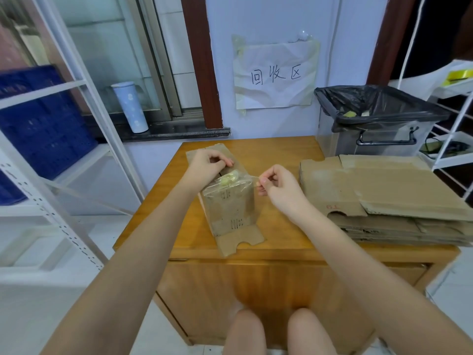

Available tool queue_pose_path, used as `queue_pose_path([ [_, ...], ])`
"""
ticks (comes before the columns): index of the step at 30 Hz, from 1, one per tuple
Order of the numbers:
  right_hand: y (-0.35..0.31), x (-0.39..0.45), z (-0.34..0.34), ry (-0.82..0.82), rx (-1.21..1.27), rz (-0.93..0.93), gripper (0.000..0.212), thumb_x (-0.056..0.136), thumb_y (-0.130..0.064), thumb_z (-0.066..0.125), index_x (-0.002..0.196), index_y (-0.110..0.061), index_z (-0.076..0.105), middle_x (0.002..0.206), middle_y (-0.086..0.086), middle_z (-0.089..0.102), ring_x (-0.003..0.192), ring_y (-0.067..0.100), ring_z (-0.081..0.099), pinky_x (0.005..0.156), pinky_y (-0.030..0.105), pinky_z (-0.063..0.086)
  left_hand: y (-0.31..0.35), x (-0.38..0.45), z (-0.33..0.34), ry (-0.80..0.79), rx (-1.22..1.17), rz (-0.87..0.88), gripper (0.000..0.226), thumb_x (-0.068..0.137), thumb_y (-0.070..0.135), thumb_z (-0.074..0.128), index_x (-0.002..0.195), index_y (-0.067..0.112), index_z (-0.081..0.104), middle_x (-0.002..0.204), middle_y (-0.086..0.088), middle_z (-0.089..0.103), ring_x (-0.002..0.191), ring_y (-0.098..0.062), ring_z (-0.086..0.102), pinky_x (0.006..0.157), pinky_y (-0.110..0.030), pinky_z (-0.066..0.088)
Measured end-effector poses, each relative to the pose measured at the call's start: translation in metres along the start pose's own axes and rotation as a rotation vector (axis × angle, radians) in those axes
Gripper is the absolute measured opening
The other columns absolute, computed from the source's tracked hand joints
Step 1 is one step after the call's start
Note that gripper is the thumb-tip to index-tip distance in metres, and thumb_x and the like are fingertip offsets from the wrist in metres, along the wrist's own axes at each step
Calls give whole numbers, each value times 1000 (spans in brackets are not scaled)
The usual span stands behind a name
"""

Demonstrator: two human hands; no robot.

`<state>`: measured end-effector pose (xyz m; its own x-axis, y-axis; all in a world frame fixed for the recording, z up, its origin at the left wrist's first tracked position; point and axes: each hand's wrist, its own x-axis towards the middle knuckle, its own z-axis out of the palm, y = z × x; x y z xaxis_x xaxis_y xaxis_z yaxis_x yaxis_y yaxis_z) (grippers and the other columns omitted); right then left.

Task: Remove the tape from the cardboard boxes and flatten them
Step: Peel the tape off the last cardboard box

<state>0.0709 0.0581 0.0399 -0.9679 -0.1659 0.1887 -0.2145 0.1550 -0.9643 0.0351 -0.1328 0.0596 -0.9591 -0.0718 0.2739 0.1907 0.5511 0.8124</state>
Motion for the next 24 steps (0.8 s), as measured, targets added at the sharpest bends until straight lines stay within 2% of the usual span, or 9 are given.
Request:
queue_pose_path([
  [2,-1,-3,-3,24,-7,-34,25,98,1,43,78,-14,47,80,1,57,77,14,58,68,15,53,-1,3,4,50,27,-41,35,91,0,55,68,23,69,89,5,72,96,-24,68,86,-40,56],
  [4,-5,-4,-7,32,-36,-73,25,98,-1,43,78,-15,47,81,0,56,78,13,59,69,14,53,0,6,8,96,64,-61,37,91,2,55,66,26,68,88,7,71,94,-23,67,88,-44,55],
  [8,-11,-4,-20,-5,-104,-87,25,98,-2,45,78,-17,48,83,0,58,84,17,60,76,19,53,5,7,16,157,131,-63,35,92,5,52,69,27,68,84,16,66,93,-11,62,82,-30,52],
  [11,-11,-5,-27,-11,-174,-68,23,98,-5,46,79,-19,48,86,-1,59,90,18,62,89,33,52,7,7,22,176,157,-66,37,92,7,51,68,30,68,83,20,64,91,-9,61,82,-35,54],
  [15,-16,-11,-30,-8,-203,-89,25,99,-5,42,80,-21,46,84,-1,58,94,23,63,91,41,50,12,6,26,214,196,-76,34,93,9,49,72,27,69,87,16,65,90,-10,60,80,-37,53],
  [19,-24,-14,-36,7,-178,-143,23,99,-6,43,81,-21,48,85,1,59,95,28,62,90,41,51,17,2,29,229,248,-68,33,94,12,47,74,29,68,89,16,64,81,-7,57,60,-27,44],
  [20,-25,-13,-37,4,-181,-151,23,98,-6,44,81,-21,48,85,1,58,94,28,62,89,40,52,18,2,29,224,254,-63,32,94,14,47,76,29,68,89,16,64,82,-7,58,59,-26,43],
  [24,-28,-4,-44,-14,-51,-61,17,98,-8,46,85,-15,52,89,4,59,91,22,61,81,29,56,19,-1,28,123,188,-79,27,95,25,48,87,24,73,89,10,67,82,-10,60,80,-38,54],
])
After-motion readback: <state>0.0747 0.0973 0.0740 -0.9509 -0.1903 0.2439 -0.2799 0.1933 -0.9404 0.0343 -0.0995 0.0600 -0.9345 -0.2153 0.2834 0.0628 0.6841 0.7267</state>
